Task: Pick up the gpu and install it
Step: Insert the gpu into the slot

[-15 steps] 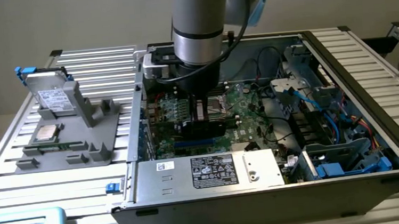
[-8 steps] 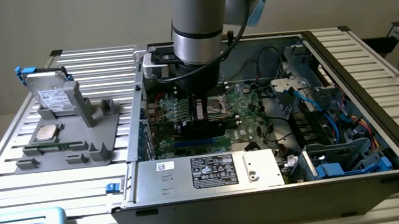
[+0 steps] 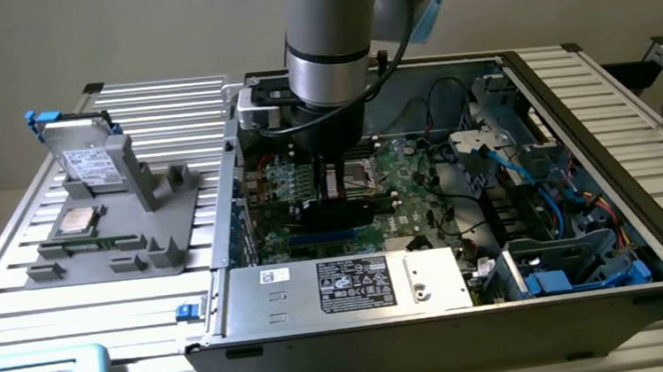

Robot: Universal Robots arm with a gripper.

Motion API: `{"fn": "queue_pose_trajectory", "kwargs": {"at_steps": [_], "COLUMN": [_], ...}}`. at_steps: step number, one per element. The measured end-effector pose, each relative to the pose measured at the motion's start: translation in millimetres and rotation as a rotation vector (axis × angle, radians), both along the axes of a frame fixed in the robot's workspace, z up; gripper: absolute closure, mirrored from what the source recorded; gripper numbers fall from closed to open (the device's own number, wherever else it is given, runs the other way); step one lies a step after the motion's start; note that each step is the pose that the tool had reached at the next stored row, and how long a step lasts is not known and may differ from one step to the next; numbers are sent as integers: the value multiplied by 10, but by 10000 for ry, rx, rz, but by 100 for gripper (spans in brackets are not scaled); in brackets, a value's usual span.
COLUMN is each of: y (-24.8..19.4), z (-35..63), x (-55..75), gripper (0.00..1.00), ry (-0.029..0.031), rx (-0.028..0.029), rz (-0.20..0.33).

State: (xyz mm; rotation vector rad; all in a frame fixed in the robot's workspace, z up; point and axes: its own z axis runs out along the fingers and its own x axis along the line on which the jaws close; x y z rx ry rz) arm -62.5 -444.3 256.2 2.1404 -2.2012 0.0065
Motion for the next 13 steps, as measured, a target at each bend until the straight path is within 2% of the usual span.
{"fn": "queue_pose_trajectory", "kwargs": {"at_steps": [6,13], "y": [-5,-38], "z": [-1,-1], "x": [0,2], "gripper": [73,73], "ry": [-1,-1], "rx": [2,2], "rz": [-1,-2]}}
